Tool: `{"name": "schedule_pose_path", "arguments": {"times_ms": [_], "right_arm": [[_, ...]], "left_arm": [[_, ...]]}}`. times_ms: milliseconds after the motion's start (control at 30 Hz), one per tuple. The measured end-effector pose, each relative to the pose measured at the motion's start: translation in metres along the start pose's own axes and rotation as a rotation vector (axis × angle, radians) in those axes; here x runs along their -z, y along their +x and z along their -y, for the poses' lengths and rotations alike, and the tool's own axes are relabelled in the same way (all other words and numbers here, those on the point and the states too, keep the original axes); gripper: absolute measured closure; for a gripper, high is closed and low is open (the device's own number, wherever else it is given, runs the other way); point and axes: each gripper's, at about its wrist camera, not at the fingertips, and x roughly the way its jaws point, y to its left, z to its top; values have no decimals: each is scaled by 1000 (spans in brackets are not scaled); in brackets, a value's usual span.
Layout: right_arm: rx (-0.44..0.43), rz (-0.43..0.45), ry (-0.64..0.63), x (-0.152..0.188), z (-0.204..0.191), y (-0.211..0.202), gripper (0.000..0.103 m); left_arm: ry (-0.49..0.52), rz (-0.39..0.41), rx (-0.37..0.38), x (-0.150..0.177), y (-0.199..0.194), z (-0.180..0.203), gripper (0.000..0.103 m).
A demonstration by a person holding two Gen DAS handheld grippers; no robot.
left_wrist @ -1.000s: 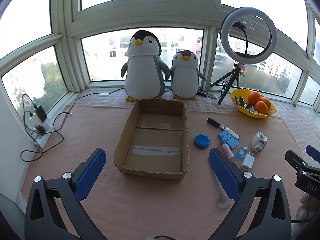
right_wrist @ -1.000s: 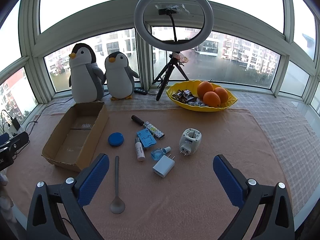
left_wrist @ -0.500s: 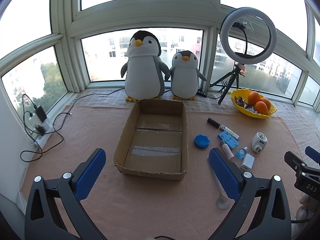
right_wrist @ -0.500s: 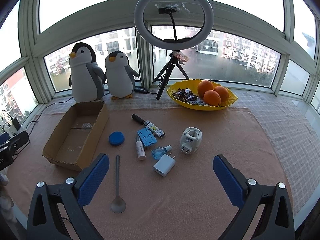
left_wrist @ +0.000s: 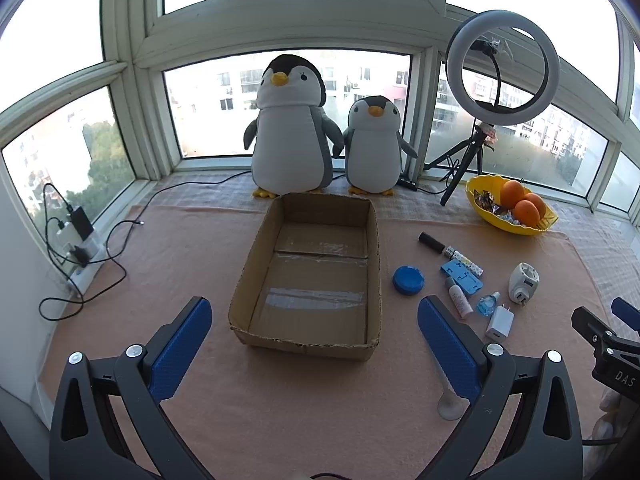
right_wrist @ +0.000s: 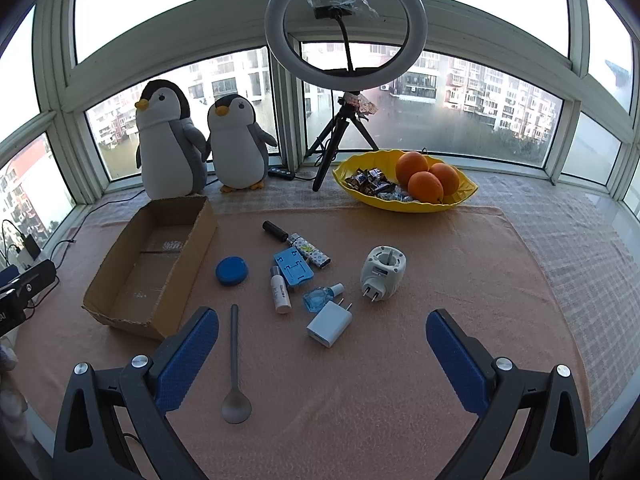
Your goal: Organize rigid objects
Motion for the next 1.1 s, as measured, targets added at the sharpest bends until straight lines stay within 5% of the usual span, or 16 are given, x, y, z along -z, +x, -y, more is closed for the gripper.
{"name": "schedule_pose_path", "arguments": {"times_ms": [567, 800, 1100], "right_arm": [[-23, 33, -30, 10, 18, 5, 0], [-39, -27, 21, 17, 39, 22, 0], [-35, -99, 51, 26, 46, 44, 0]], "left_arm": [[-19, -84, -74, 12, 53, -42, 1], [-44, -135, -94, 12, 89, -64, 4], [-89, -235, -88, 14, 142, -80, 20]]}}
